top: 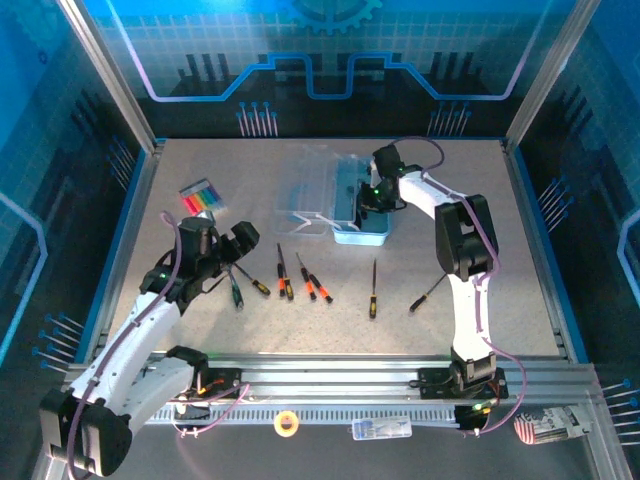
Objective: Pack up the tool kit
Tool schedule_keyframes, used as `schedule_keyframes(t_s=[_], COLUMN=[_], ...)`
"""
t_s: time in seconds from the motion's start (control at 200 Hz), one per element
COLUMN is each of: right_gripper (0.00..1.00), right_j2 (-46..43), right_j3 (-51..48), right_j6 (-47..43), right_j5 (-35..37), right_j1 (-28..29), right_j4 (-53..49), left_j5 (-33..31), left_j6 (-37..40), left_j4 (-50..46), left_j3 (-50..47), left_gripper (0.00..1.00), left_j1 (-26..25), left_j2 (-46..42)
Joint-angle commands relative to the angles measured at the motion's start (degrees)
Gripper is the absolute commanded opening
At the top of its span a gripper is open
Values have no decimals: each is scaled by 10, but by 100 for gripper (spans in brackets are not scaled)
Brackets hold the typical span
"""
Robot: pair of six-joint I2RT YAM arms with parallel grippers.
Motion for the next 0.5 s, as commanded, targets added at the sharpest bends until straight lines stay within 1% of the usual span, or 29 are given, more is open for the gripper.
schedule_keyframes(t_s=[0.0, 0.115, 0.335, 0.495], right_gripper=[26, 32, 34, 35], right_j2=[0, -15, -76, -131], right_j3=[18, 18, 4, -38], right_j6=[-4, -3, 3, 22], right_j5=[-20, -14, 4, 9], right_j1=[-6, -8, -10, -10], right_j4=[-7, -10, -10, 18], left_j5=[-3, -3, -9, -8], left_j6=[12, 14, 21, 18], left_j4=[-15, -18, -29, -34], left_j3=[16, 17, 22, 27], left_gripper=[99, 99, 99, 99], left_j1=[7, 7, 7, 10], left_j2=[2, 2, 5, 16])
